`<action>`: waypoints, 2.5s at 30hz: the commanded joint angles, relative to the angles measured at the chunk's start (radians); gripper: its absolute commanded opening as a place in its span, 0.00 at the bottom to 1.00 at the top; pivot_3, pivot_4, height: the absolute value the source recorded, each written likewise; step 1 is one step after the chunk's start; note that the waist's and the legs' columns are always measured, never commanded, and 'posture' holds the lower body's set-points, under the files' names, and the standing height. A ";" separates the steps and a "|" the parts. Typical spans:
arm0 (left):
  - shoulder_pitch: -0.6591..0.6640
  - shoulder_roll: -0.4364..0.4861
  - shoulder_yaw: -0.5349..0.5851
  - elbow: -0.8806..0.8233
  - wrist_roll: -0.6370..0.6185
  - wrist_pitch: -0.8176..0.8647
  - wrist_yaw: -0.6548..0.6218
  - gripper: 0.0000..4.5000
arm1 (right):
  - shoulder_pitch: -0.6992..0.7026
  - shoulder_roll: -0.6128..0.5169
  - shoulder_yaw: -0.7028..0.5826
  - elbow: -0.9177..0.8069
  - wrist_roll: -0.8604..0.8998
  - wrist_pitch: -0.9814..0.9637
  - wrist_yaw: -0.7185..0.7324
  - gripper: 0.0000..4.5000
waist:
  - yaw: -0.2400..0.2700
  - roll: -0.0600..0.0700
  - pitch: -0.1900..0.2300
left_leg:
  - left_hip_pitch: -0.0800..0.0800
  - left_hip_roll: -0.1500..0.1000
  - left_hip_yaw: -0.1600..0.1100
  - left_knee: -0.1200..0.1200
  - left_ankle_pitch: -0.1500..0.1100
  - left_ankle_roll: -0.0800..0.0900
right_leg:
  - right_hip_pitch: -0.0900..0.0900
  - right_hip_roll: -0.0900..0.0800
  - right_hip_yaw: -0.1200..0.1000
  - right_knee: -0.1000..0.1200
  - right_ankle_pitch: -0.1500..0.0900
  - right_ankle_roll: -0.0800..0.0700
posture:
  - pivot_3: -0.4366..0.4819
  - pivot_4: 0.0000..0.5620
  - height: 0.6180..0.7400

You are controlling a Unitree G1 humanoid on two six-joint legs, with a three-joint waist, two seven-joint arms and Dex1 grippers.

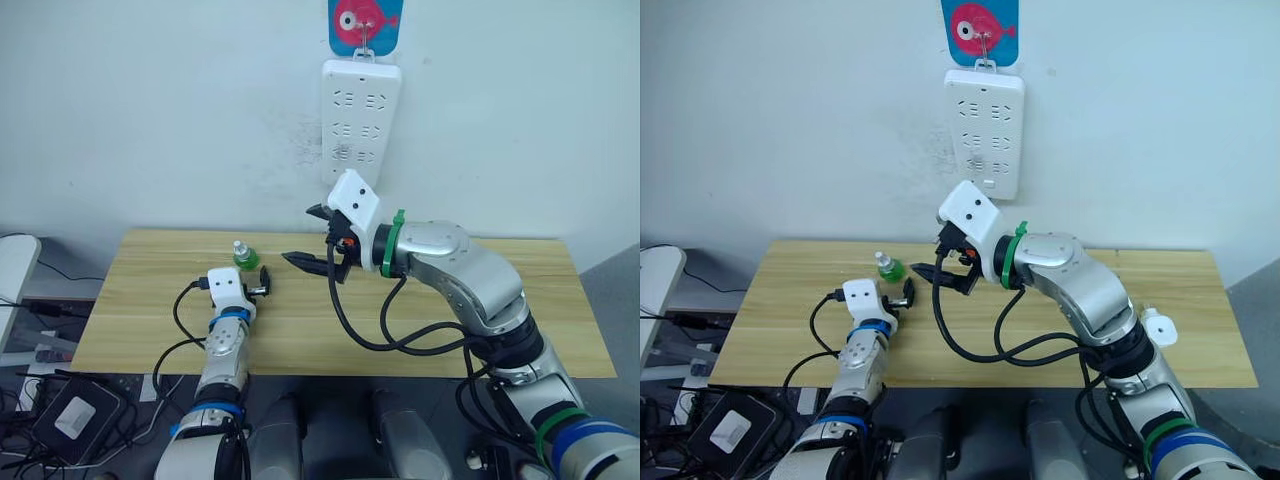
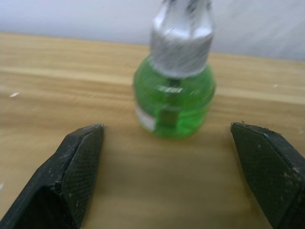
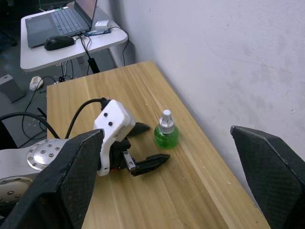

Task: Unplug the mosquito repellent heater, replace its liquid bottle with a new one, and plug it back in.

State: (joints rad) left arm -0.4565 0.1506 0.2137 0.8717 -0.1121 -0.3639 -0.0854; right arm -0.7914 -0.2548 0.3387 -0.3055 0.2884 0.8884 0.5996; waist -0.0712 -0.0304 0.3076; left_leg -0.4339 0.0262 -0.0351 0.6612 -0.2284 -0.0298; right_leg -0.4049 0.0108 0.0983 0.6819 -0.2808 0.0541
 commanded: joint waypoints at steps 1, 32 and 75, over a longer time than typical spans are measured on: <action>-0.027 0.011 0.005 0.038 0.000 -0.039 -0.006 1.00 | -0.021 0.006 -0.008 -0.017 -0.007 -0.021 -0.007 0.99 | 0.001 0.000 0.001 | 0.000 0.000 0.000 0.000 0.000 0.000 | 0.000 0.000 -0.001 0.000 0.000 0.000 | 0.47 0.64 1.00; 0.069 0.161 -0.199 -0.437 -0.025 0.214 -0.427 0.48 | 0.103 -0.070 -0.067 -0.027 0.000 -0.132 0.012 1.00 | 0.012 0.000 0.006 | 0.000 -0.001 -0.001 -0.007 0.003 -0.005 | -0.002 -0.007 -0.004 -0.002 0.000 0.000 | 0.48 0.53 1.00; -0.061 0.367 -0.378 -0.722 -0.199 0.451 -1.229 0.48 | 0.320 -0.192 -0.079 -0.045 0.112 -0.281 0.259 0.24 | 0.005 -0.002 -0.005 | 0.000 0.000 -0.004 -0.014 0.010 -0.014 | -0.005 -0.003 -0.009 0.000 0.001 -0.005 | 0.45 0.36 1.00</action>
State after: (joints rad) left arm -0.5234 0.5145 -0.1831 0.1924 -0.2914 0.0909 -1.3182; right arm -0.4779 -0.4428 0.2626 -0.3265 0.3843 0.6224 0.8406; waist -0.0666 -0.0322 0.3030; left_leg -0.4341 0.0258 -0.0392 0.6469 -0.2186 -0.0439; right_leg -0.4097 0.0083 0.0896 0.6816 -0.2799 0.0491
